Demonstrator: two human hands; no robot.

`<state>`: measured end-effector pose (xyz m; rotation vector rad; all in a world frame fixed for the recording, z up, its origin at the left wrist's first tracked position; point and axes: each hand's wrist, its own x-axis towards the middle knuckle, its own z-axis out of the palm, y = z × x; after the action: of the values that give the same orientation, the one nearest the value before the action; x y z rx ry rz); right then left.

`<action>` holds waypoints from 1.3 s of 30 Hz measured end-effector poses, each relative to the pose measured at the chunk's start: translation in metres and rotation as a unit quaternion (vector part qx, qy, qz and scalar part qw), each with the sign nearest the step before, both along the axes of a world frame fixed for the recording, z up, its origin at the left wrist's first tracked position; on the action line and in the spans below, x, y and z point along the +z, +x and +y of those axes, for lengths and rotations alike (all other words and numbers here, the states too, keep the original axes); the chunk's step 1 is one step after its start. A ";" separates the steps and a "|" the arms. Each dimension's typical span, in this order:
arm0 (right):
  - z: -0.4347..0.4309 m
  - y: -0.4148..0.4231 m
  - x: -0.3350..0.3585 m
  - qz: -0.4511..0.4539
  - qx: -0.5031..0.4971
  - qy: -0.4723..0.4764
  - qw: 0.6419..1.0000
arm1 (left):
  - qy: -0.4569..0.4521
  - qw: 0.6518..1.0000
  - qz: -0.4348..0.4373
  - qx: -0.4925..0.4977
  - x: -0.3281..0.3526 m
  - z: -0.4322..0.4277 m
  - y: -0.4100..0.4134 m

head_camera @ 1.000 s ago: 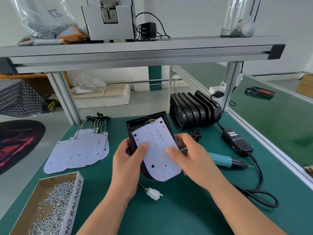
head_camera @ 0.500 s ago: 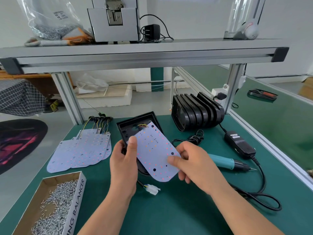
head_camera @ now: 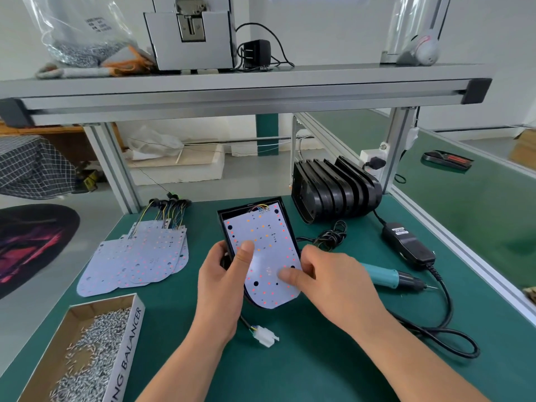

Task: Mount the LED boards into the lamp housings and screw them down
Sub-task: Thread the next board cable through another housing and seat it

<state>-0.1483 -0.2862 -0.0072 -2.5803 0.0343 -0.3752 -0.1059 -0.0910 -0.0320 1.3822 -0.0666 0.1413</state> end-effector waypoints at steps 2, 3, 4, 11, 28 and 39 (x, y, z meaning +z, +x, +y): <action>-0.002 0.000 0.000 -0.028 -0.010 -0.020 0.999 | -0.014 1.000 0.006 -0.004 0.002 0.001 0.000; -0.002 0.000 0.000 -0.035 -0.011 0.002 0.999 | -0.022 1.000 0.012 -0.008 0.003 0.002 0.000; -0.002 0.001 -0.002 -0.029 -0.004 0.042 0.999 | -0.030 0.999 0.018 -0.011 0.003 0.002 0.000; 0.007 0.008 -0.012 0.144 0.136 0.374 0.906 | -0.037 0.997 0.053 -0.032 0.002 0.003 0.000; 0.007 0.004 -0.002 -0.065 0.006 0.203 0.977 | 0.257 0.963 0.026 0.071 -0.003 0.000 0.005; 0.044 -0.012 -0.008 -0.184 0.127 -0.048 0.974 | -0.012 0.982 0.021 -0.185 0.006 -0.011 -0.015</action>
<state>-0.1602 -0.2418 -0.0156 -2.5239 -0.4512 -0.7637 -0.1211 -0.1022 -0.0260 1.3242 -0.2837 -0.1966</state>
